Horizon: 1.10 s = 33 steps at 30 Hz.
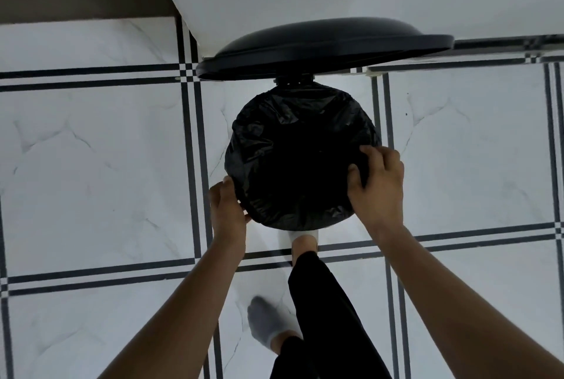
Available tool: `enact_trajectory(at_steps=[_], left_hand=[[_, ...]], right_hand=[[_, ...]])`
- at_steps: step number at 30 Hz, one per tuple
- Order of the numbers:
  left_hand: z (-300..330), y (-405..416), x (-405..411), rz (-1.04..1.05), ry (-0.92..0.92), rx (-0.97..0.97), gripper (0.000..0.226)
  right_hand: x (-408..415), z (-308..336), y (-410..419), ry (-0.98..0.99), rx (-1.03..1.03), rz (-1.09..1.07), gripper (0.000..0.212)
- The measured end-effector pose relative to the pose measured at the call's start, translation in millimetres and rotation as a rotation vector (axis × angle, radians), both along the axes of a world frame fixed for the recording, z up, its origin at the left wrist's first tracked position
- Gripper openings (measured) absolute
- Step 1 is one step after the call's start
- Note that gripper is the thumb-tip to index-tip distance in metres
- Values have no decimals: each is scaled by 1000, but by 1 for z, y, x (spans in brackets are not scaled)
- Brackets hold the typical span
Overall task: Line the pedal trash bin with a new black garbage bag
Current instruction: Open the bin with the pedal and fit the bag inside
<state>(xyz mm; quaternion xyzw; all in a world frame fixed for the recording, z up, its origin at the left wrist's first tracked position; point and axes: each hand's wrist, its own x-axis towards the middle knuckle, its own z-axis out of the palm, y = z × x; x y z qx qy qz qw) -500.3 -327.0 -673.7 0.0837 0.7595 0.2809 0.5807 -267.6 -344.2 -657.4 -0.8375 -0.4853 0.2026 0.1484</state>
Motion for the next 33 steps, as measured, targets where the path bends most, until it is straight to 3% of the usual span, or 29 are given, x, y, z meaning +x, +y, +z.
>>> enact_trajectory(at_steps=[5, 9, 11, 16, 26, 33], left_hand=[[4, 5, -6, 47, -66, -70, 31], [7, 10, -8, 12, -55, -96, 28], [9, 10, -6, 19, -41, -94, 23], [11, 5, -4, 133, -144, -127, 21], [14, -19, -2, 364, -446, -151, 47], [16, -19, 1, 356, -461, -190, 45]], right_hand=[[13, -1, 23, 274, 41, -283, 33], [24, 5, 32, 562, 29, -553, 10], [31, 7, 30, 703, 21, -663, 13], [37, 0, 13, 790, 0, -838, 11], [35, 4, 10, 1256, -215, -1021, 24], [46, 8, 11, 1282, -358, -1090, 38]])
